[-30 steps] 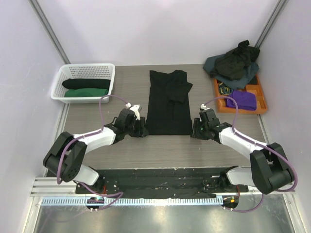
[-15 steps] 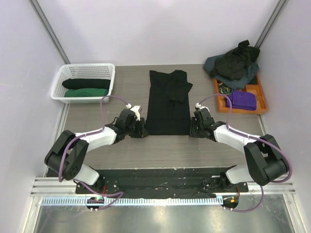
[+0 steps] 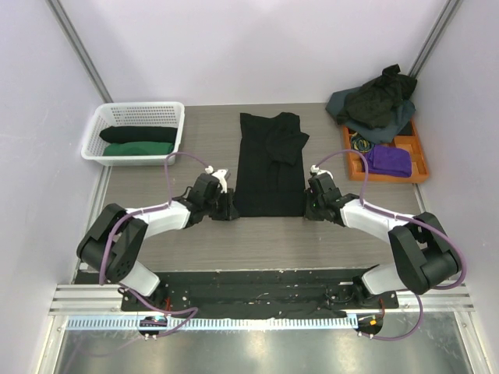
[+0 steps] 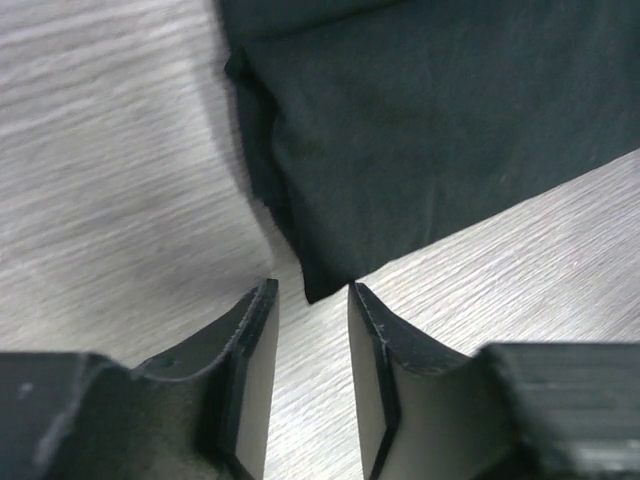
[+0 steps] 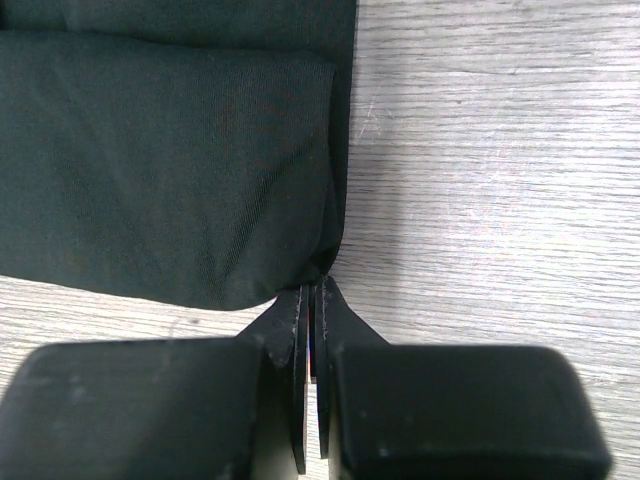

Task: Roll the t-shirts
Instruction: Roll the T-shirt to the center of the board.

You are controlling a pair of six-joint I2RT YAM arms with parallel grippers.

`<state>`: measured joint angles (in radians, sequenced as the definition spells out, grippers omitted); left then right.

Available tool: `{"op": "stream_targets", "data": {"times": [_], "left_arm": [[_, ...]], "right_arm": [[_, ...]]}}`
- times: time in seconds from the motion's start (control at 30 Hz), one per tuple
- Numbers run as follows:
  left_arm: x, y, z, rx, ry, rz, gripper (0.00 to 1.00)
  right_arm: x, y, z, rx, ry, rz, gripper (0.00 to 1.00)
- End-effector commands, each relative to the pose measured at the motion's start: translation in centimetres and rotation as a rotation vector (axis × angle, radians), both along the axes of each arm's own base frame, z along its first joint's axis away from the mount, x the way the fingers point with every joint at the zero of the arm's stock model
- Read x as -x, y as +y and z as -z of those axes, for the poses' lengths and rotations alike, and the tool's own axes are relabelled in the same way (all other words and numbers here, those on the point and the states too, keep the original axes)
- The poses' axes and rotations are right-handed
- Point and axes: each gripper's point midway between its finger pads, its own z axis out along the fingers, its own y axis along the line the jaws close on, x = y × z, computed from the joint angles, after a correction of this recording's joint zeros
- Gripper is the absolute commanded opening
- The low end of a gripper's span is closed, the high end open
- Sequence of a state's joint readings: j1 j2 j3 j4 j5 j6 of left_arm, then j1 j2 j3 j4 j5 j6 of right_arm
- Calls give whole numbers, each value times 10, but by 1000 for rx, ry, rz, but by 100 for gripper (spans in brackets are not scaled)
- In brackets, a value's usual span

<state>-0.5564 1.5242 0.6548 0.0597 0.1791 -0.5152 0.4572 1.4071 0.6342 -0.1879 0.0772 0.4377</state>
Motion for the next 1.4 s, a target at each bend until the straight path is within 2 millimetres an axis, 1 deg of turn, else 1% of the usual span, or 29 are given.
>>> {"op": "stream_targets", "data": {"times": [0.0,0.07,0.1,0.13,0.17,0.23,0.27,0.3,0.4,0.43,0.47,0.5,0.53,0.57,0.6,0.67,0.7,0.73,0.77,0.8,0.9,1.03,1.1,1.2,1.23,1.3,1.37], "left_arm": [[-12,-13,-9,29,-30,30,39],[-12,-15,-6,26,-24,33,38],[-14,-16,-6,27,-24,35,35],[-13,-16,-4,25,-17,37,30],[-13,-15,-2,18,-10,37,20],[-14,-13,-1,3,-7,27,11],[-13,-12,1,-3,-2,27,3],[-13,-12,0,-2,-3,29,0],[-8,-10,-3,8,-2,21,0],[-3,-8,-1,11,11,19,0],[-1,-8,-4,23,9,18,0],[2,-9,-5,36,22,10,0],[8,-6,-2,33,44,9,0],[12,-8,-7,49,49,19,0],[15,-8,-7,53,56,20,0],[22,-5,-8,58,73,19,0],[23,-5,-14,68,60,20,0],[30,0,-11,53,89,16,0],[35,3,-10,47,98,16,0],[36,3,-17,57,85,15,0],[48,7,-20,71,110,7,0],[53,5,-24,92,143,-7,0],[49,1,-31,106,146,-10,0],[50,-4,-34,116,187,-5,0],[48,-7,-39,123,188,-2,0],[47,-7,-39,114,198,-10,1],[40,-8,-44,113,184,-18,1]], "right_arm": [[-6,5,-11,-12,-43,-12,2],[-7,5,-11,-11,-45,-14,1],[-7,5,-10,-11,-44,-14,1],[-7,4,-10,-8,-40,-12,1],[-7,5,-10,-10,-39,-12,1],[-7,4,-10,-8,-40,-9,1],[-7,5,-10,-11,-41,-12,1],[-6,6,-11,-16,-40,-13,1],[-3,7,-15,-33,-36,-13,1],[2,7,-14,-39,-20,-13,1],[4,8,-19,-54,-25,-7,1],[9,8,-18,-61,-16,-2,1],[15,6,-17,-58,6,7,1],[18,6,-22,-76,1,18,1],[26,3,-19,-71,25,20,1],[34,4,-23,-96,29,20,1],[40,2,-25,-110,30,33,1],[44,2,-25,-116,36,38,1],[50,8,-26,-152,54,16,1],[56,9,-27,-164,65,8,1],[65,12,-30,-183,88,1,1],[65,14,-38,-199,69,-12,1],[63,19,-45,-215,65,-26,1],[59,23,-51,-222,62,-40,1],[58,23,-52,-219,62,-38,1],[53,23,-56,-214,52,-34,1],[49,24,-57,-209,51,-36,1]]}}
